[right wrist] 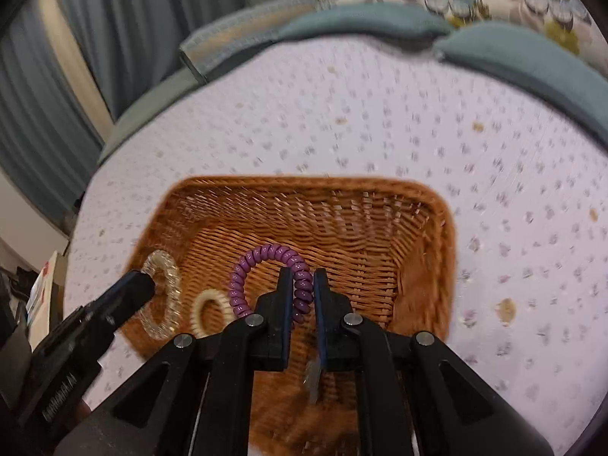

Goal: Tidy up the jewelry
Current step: 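Carry the bracelet and purple hair tie into the basket and open both grippers, then move both grippers back over the remaining jewelry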

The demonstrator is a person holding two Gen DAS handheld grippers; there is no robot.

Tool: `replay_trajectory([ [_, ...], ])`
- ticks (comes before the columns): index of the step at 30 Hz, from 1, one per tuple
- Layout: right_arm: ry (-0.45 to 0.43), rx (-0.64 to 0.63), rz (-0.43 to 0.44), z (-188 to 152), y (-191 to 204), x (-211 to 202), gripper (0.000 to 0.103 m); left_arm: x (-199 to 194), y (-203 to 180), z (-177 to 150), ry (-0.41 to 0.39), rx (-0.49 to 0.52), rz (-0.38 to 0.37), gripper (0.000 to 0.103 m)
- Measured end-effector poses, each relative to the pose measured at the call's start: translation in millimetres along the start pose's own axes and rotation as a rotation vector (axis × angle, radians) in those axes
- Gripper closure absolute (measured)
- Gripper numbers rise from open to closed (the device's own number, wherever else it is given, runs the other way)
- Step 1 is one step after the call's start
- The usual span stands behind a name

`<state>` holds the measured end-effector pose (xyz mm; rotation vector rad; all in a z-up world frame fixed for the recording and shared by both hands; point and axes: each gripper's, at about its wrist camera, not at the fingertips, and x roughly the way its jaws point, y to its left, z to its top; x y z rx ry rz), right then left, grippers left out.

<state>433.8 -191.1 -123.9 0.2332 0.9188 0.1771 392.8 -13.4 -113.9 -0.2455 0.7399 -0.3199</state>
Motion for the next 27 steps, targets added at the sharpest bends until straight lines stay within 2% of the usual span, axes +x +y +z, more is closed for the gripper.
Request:
replay_trajectory([
  [6,0.063,-0.044,-0.056,-2.3,3.2,29.9,0.091,37.2,-3.3,-9.1,0.067,0.020,0.036,0.095],
  [14,0.075,-0.042,-0.058,-2.1,0.3,31.8,0.089,40.1,1.1,-12.4,0.086,-0.005,0.055,0.091],
  [17,0.063,-0.033,-0.030,-5.7,-2.0,17.8,0.084,24.7,2.1,-11.5,0.069,-0.013,0.039,0.069],
  [18,0.054,-0.030,-0.024,-7.4,-2.8,11.1,0.078,17.8,1.3,-11.3,0.054,-0.007,0.044,0.061],
  [19,0.045,-0.028,-0.018,-9.1,-3.5,4.8,0.072,10.8,0.5,-10.7,0.041,-0.001,0.047,0.060],
  [20,0.032,-0.026,-0.006,-11.7,-4.2,-3.7,0.072,0.9,0.1,-9.8,0.028,0.003,0.044,0.060],
  [27,-0.040,-0.004,0.077,-39.7,-9.7,-77.9,0.071,-82.5,-0.7,-10.1,-0.069,-0.010,0.003,0.060],
])
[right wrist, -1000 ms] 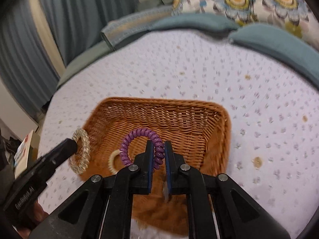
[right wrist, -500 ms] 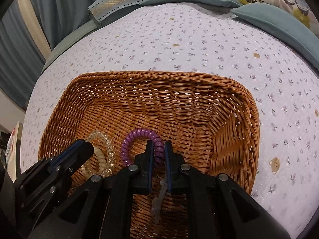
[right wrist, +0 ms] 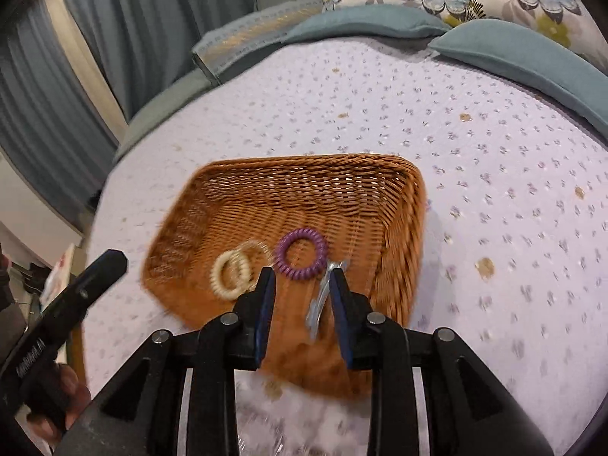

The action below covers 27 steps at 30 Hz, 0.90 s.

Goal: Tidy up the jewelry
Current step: 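Move both grippers back over the remaining jewelry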

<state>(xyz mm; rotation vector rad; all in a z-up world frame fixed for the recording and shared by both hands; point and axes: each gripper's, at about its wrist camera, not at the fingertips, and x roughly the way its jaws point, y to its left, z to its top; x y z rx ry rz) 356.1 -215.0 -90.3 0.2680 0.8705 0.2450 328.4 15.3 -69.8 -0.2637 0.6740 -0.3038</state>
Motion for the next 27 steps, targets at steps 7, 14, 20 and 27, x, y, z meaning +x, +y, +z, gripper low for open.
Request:
replay_trajectory([
  [7,-0.056,-0.043,0.020,-36.3,12.3,-72.9,0.070,-86.4,-12.5,-12.7,-0.061,0.032,-0.012,0.059],
  [14,-0.101,-0.113,0.028,-90.5,28.9,-131.3,0.067,-147.4,-33.3,-47.7,-0.062,0.062,-0.014,0.058],
  [20,-0.119,-0.134,0.025,-146.0,28.9,-169.7,0.059,-178.6,-38.5,-86.4,-0.029,0.031,-0.023,0.058],
  [27,-0.107,-0.127,-0.045,-197.5,8.5,-180.6,0.048,-187.7,-30.1,-128.3,0.049,0.028,-0.007,0.058],
])
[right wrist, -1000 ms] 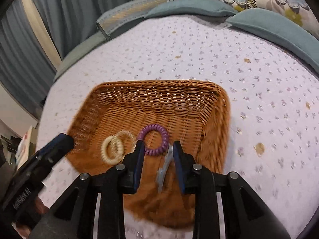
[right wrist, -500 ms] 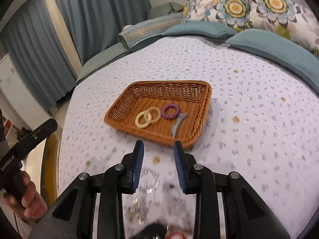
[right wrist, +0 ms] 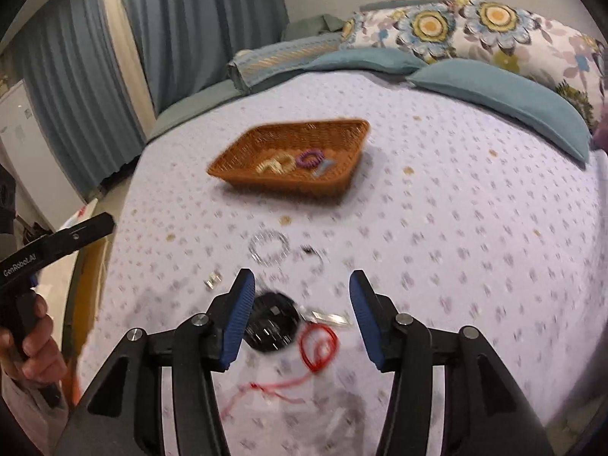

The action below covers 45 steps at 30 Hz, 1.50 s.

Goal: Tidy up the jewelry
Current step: 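Move both grippers back over the remaining jewelry, then grasp the gold earring with the left gripper while the right gripper grasps the silver hair clip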

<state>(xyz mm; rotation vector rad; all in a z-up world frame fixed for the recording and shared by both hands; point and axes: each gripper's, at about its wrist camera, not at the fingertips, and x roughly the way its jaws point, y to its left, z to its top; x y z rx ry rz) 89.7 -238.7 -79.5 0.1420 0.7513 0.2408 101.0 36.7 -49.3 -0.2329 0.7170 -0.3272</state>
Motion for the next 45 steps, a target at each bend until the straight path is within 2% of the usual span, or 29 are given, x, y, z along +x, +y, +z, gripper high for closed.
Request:
replay_trajectory([
  [4,0.048,0.030,-0.011,-14.3,-12.5,12.9,0.048,9.3,18.1,-15.1,0.056,-0.026,0.027,0.058],
  [9,0.051,0.028,-0.006,-26.0,-12.4,17.7,0.048,16.6,27.6,-28.8,0.084,-0.044,0.051,0.058],
  [12,0.054,0.008,-0.031,-30.3,-13.1,23.6,0.048,35.9,23.3,-38.1,0.132,-0.001,0.056,0.058],
  [16,0.120,-0.063,-0.039,-31.6,-20.2,48.3,0.049,75.7,30.0,-52.9,0.207,-0.006,0.062,0.058],
  [20,0.187,-0.143,0.003,-28.0,-24.7,77.1,0.056,104.6,36.6,-60.0,0.249,-0.012,0.058,0.058],
  [22,0.198,-0.186,0.021,-24.8,-20.8,86.1,0.060,113.2,36.4,-60.0,0.253,-0.010,0.061,0.059],
  [25,0.226,-0.223,0.054,-23.9,-16.1,97.7,0.061,122.6,37.1,-59.7,0.256,-0.029,0.041,0.060],
  [28,0.247,-0.245,0.064,-25.5,-13.7,108.2,0.061,128.2,26.5,-60.2,0.258,-0.006,0.024,0.060],
  [35,0.285,-0.325,0.057,-25.0,-4.4,126.7,0.061,138.7,17.7,-66.3,0.263,0.024,0.050,0.064],
  [41,0.275,-0.322,0.053,-24.8,-4.1,130.4,0.062,145.7,24.7,-60.1,0.255,-0.028,0.048,0.069],
  [45,0.270,-0.311,0.057,-22.5,-3.8,133.8,0.062,149.9,22.9,-55.9,0.241,-0.031,0.084,0.069],
])
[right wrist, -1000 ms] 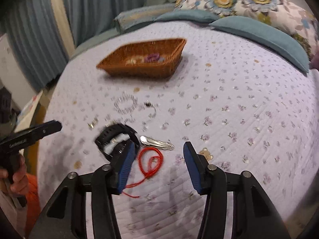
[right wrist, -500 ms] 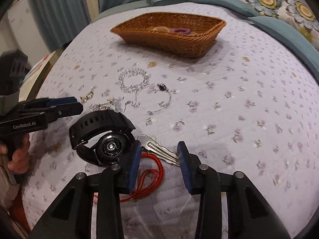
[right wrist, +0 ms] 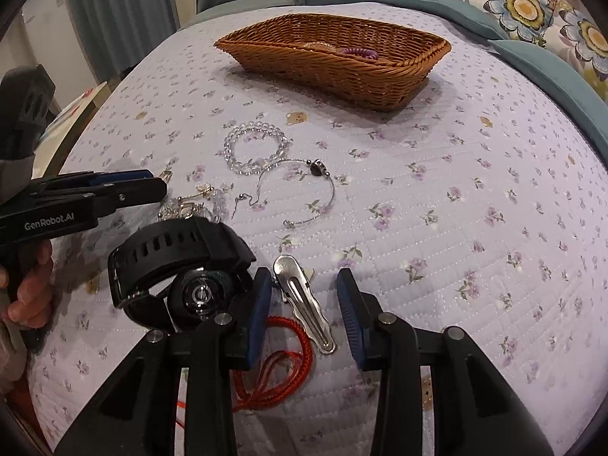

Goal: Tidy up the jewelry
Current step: 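Grasp the gold earring with the left gripper while the right gripper grasps the silver hair clip, then carry the earring and silver clip into the basket and open both grippers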

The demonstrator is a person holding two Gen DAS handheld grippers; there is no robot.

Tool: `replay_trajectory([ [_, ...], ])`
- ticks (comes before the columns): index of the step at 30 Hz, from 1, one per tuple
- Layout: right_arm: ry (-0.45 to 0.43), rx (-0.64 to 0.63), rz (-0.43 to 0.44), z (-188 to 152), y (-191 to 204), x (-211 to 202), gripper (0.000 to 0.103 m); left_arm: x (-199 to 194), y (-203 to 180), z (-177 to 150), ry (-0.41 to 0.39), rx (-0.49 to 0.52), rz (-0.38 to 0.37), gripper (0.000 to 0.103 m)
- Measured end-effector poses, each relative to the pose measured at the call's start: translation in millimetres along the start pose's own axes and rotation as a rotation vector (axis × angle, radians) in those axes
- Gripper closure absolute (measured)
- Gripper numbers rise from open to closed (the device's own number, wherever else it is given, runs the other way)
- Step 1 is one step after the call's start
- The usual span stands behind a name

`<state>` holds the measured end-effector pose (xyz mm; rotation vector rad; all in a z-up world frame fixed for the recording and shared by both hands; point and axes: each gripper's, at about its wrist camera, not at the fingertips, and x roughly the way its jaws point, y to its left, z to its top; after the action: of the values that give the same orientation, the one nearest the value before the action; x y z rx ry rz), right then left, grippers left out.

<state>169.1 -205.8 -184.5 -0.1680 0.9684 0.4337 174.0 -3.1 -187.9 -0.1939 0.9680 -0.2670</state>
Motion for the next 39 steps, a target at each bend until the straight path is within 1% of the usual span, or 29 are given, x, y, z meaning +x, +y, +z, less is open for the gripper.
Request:
replay_trajectory([
  [2,-0.007,0.001,-0.002,0.4,0.7,0.5,0.065,2.3,-1.6,1.2,-0.002,0.009,0.012,0.069],
  [3,-0.011,0.002,-0.002,0.5,1.0,0.8,0.075,3.3,-2.2,2.0,-0.004,0.009,0.016,0.070],
  [5,-0.016,0.010,-0.001,0.2,-0.1,0.5,0.076,4.9,-0.6,2.5,-0.006,0.007,0.017,0.074],
  [7,-0.025,0.026,0.003,-0.2,-2.8,-1.4,0.076,5.2,3.9,3.6,-0.006,-0.015,0.015,0.088],
  [11,-0.039,0.068,0.008,-0.9,-11.2,-4.3,0.076,3.5,13.1,3.2,-0.013,-0.056,-0.036,0.088],
  [14,-0.056,0.114,0.006,1.2,-19.1,-6.8,0.076,1.3,14.3,1.6,-0.024,-0.057,-0.056,0.087],
  [17,-0.089,0.155,0.013,7.0,-24.2,-10.2,0.076,-4.9,11.8,-0.5,-0.050,-0.042,-0.060,0.087],
  [22,-0.141,0.207,0.035,12.3,-31.4,-21.1,0.076,-15.9,-2.9,0.9,-0.082,0.016,-0.039,0.087],
  [26,-0.177,0.214,0.056,24.0,-29.2,-32.3,0.076,-25.5,-12.0,11.1,-0.105,0.029,-0.065,0.087],
  [28,-0.205,0.210,0.062,34.3,-26.9,-40.3,0.076,-33.2,-14.7,22.4,-0.128,0.032,-0.089,0.087],
  [31,-0.255,0.212,0.078,53.5,-24.6,-52.8,0.076,-44.3,-20.6,42.6,-0.171,0.061,-0.100,0.087],
  [33,-0.285,0.208,0.075,69.2,-24.6,-59.1,0.076,-52.6,-23.5,63.9,-0.206,0.079,-0.114,0.087],
  [35,-0.312,0.217,0.090,89.7,-27.8,-62.5,0.076,-58.4,-25.3,88.3,-0.243,0.090,-0.126,0.087],
  [37,-0.331,0.231,0.101,112.4,-32.6,-61.6,0.076,-59.8,-26.6,108.8,-0.268,0.098,-0.133,0.087],
  [39,-0.345,0.237,0.091,132.2,-36.5,-58.2,0.076,-55.6,-27.3,133.3,-0.287,0.113,-0.145,0.087],
])
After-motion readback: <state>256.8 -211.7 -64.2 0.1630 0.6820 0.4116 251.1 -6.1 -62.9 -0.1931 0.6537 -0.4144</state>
